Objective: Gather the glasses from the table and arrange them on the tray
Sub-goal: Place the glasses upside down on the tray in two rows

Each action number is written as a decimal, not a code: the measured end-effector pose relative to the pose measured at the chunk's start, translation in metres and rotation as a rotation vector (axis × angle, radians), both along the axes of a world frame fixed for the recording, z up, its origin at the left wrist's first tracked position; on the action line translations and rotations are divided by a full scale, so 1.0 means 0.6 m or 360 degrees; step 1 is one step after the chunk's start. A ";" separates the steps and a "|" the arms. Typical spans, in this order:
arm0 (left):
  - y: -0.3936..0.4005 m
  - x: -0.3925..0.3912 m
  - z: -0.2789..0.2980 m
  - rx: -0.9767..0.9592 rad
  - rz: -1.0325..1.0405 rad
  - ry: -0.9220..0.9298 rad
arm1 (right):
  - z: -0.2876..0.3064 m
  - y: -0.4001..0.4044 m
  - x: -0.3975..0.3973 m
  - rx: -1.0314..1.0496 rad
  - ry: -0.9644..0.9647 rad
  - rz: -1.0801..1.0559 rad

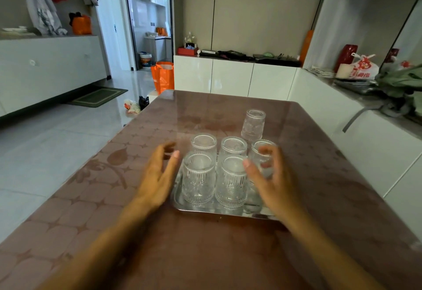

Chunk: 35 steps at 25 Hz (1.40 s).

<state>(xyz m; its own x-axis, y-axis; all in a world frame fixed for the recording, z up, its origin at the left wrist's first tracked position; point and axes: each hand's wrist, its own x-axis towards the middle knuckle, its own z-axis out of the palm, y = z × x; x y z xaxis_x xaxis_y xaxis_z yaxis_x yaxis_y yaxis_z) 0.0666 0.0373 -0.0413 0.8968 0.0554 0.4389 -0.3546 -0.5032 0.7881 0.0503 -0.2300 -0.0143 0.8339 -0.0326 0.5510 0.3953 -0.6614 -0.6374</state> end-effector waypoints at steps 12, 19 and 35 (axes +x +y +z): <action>0.100 0.145 -0.080 0.1046 0.0428 0.0565 | 0.102 -0.094 0.327 -0.0342 0.0467 -0.0239; 0.099 0.147 -0.073 0.1110 0.0406 0.0624 | 0.045 -0.081 0.470 -0.0130 0.0782 -0.0084; 0.084 0.122 -0.044 0.0831 0.0298 0.0323 | 0.159 -0.141 0.084 0.0846 -0.0106 0.0285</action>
